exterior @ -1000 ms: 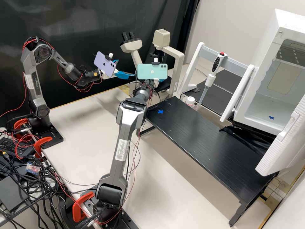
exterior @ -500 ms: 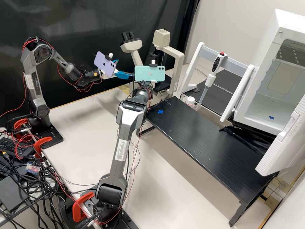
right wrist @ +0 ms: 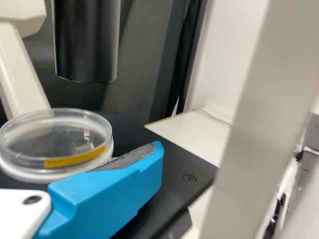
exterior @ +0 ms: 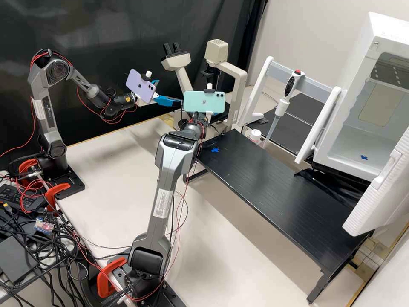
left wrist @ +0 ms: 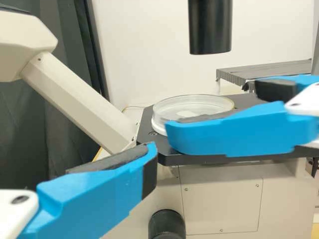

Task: Move the petri dish to the microscope

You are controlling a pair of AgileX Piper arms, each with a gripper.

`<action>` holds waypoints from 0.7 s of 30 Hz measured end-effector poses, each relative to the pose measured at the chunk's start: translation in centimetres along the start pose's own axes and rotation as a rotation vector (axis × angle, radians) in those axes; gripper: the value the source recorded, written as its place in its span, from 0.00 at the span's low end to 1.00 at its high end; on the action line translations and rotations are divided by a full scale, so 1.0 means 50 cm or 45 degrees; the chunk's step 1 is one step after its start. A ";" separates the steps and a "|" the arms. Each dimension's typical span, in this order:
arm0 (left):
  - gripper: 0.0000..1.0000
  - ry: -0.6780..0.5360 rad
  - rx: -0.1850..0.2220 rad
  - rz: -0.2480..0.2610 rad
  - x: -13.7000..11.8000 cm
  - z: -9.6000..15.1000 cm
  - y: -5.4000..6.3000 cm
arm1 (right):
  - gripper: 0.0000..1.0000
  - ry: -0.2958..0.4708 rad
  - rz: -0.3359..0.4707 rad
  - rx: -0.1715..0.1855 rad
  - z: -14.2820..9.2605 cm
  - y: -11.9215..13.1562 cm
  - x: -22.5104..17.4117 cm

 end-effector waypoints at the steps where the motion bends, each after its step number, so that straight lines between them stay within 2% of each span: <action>1: 1.00 0.000 0.000 0.000 0.000 0.000 0.000 | 1.00 0.008 0.008 0.007 0.000 0.001 -0.009; 3: 1.00 0.000 0.000 0.000 0.000 0.000 0.000 | 1.00 0.015 0.015 0.026 -0.002 0.000 -0.036; 7: 1.00 0.000 0.000 0.000 0.000 0.000 0.000 | 1.00 -0.003 -0.012 -0.024 -0.002 -0.005 -0.078; 11: 1.00 0.000 0.000 0.000 0.000 0.000 0.000 | 1.00 0.041 0.013 -0.035 -0.002 -0.017 -0.131; 13: 1.00 0.000 0.000 0.000 0.000 0.000 0.000 | 1.00 0.071 0.037 -0.055 -0.006 -0.017 -0.162; 16: 1.00 0.000 0.000 0.000 0.000 0.000 0.000 | 1.00 0.139 0.120 -0.055 -0.010 -0.003 -0.203; 21: 1.00 0.000 0.000 0.000 0.000 0.000 0.000 | 1.00 0.181 0.264 -0.043 0.024 0.014 -0.293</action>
